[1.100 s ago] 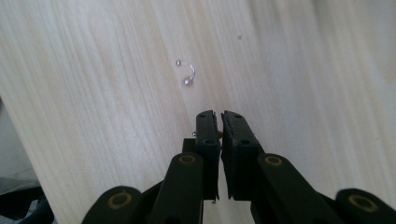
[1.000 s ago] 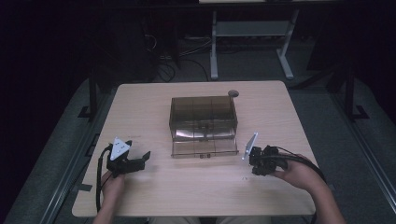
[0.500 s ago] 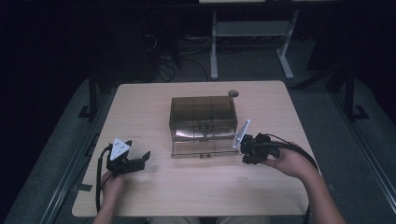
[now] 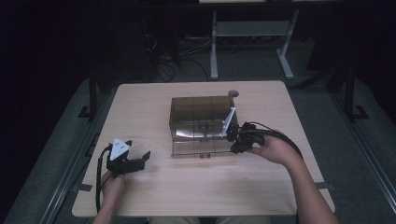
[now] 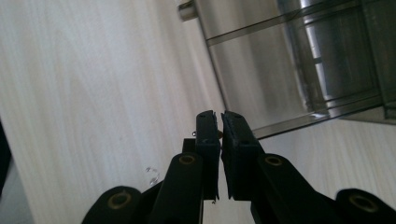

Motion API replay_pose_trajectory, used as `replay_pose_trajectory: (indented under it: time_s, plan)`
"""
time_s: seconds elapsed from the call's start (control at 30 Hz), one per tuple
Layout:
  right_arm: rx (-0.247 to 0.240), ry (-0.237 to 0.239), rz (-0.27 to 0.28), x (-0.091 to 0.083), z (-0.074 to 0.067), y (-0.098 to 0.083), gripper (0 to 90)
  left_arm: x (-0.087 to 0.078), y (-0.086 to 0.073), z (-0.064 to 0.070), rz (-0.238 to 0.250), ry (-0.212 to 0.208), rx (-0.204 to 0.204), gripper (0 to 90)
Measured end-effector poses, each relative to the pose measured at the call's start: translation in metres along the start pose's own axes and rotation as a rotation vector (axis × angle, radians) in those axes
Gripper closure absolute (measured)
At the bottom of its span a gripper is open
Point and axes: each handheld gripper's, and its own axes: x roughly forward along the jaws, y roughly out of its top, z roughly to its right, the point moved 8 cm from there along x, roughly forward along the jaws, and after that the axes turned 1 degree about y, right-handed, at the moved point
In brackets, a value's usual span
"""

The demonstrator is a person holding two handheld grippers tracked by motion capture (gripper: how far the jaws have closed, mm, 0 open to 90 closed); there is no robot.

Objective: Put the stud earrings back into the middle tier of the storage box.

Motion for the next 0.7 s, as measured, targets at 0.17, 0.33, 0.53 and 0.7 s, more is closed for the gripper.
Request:
replay_pose_trajectory:
  time_s: [0.17, 0.33, 0.53, 0.7]
  plan:
    - [0.032, -0.007, -0.006, 0.005, 0.015, 0.005, 84.8, 0.000, 0.000, 0.000, 0.002, -0.001, -0.006, 12.8]
    - [0.064, -0.010, -0.015, 0.012, 0.028, 0.008, 84.8, 0.000, 0.000, 0.000, 0.000, -0.002, -0.004, 12.8]
    - [0.086, -0.015, -0.028, 0.021, 0.036, 0.011, 84.8, 0.000, 0.000, 0.000, 0.000, -0.003, -0.007, 12.8]
    - [0.097, -0.012, -0.048, 0.031, 0.041, 0.013, 84.8, 0.000, 0.000, 0.000, -0.001, -0.003, -0.006, 12.8]
